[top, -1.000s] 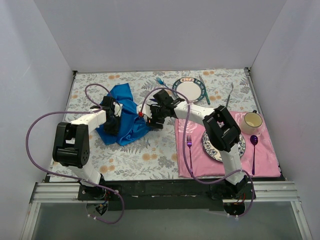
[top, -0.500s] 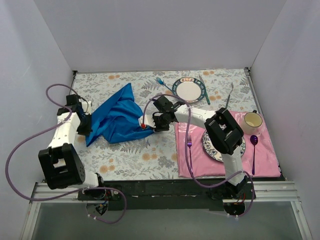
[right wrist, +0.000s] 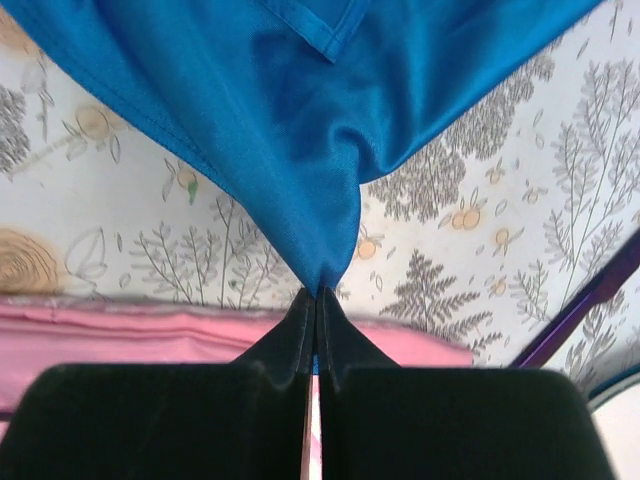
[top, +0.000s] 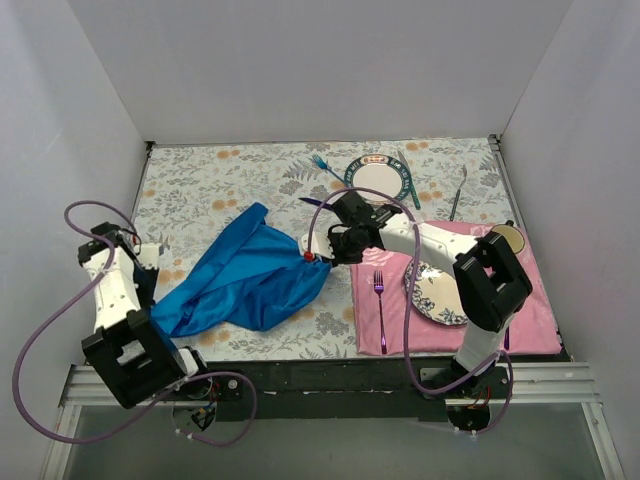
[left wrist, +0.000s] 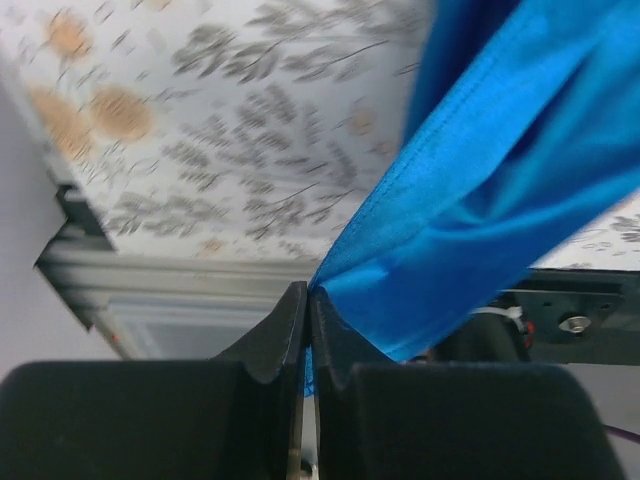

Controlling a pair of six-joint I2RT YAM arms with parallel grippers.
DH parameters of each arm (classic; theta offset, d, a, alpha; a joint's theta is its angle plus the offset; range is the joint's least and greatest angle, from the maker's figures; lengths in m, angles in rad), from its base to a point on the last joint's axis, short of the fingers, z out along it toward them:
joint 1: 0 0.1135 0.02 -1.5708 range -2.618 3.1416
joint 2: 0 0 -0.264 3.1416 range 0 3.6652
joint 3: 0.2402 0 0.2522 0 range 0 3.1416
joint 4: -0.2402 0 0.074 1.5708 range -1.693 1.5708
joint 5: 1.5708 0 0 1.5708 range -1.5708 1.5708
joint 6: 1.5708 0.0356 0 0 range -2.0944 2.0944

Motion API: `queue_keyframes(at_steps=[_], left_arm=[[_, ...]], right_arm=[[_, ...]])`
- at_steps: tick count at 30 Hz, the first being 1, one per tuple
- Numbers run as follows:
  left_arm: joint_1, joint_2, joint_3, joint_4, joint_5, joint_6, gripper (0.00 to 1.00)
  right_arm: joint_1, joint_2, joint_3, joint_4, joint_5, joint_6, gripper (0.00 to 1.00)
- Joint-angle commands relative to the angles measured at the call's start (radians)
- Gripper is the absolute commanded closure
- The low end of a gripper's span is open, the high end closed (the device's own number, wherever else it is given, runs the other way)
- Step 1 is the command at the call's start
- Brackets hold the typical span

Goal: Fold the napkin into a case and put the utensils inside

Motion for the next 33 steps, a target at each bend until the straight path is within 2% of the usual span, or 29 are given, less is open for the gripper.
queue_keyframes(at_steps=[1,2,5,6,7,8,9,10,11,12,14,15,17,21,24,27,33], left_arm=[[0.131,0.071,0.051,0.027,-0.122,0.095,1.00],[0.189,0.081,0.042,0.060,-0.141,0.134,1.00],[0.239,0.115,0.049,0.184,-0.186,0.192,1.00],[0.237,0.130,0.080,0.198,-0.123,0.191,0.93],[0.228,0.137,0.167,0.184,-0.070,0.177,0.81],[0.176,0.141,0.216,0.175,-0.023,0.139,0.57],[0.135,0.146,0.251,0.166,0.018,0.126,0.46],[0.092,0.147,0.309,0.172,0.116,0.116,0.38],[-0.010,0.143,0.324,0.199,0.139,0.058,0.30],[-0.066,0.143,0.336,0.224,0.161,0.036,0.20],[-0.216,0.190,0.377,0.304,0.179,-0.053,0.16],[-0.247,0.222,0.406,0.318,0.205,-0.078,0.13],[-0.298,0.363,0.522,0.329,0.305,-0.137,0.12],[-0.315,0.618,0.736,0.324,0.480,-0.254,0.14],[-0.338,0.779,0.871,0.370,0.444,-0.294,0.20],[-0.353,0.889,0.928,0.397,0.413,-0.308,0.27],[-0.407,0.965,0.913,0.470,0.325,-0.239,0.46]], right_arm=[[-0.035,-0.038,-0.019,-0.021,0.053,-0.057,0.99],[-0.038,-0.037,-0.019,-0.018,0.064,-0.058,0.99],[-0.046,-0.037,-0.015,0.001,0.072,-0.055,0.99],[-0.046,-0.034,-0.012,0.007,0.067,-0.052,0.99],[-0.044,-0.032,0.005,0.013,0.061,-0.039,0.99],[-0.046,-0.028,0.011,0.022,0.049,-0.025,0.99],[-0.044,-0.026,0.018,0.037,0.041,-0.014,0.99],[-0.044,-0.022,0.034,0.039,0.037,0.003,0.99],[-0.043,-0.012,0.047,0.039,0.027,0.011,0.99],[-0.043,-0.006,0.057,0.033,0.021,0.014,0.99],[-0.041,0.002,0.076,0.022,0.018,0.020,0.99],[-0.040,-0.001,0.079,0.024,0.020,0.021,0.99],[-0.041,-0.009,0.081,0.024,0.015,0.031,0.99],[-0.036,-0.044,0.048,0.038,0.006,0.054,0.99],[-0.026,-0.067,0.013,0.061,0.015,0.051,0.99],[-0.020,-0.064,0.015,0.064,0.027,0.061,0.99],[-0.020,-0.041,0.042,0.051,0.037,0.064,0.99]])
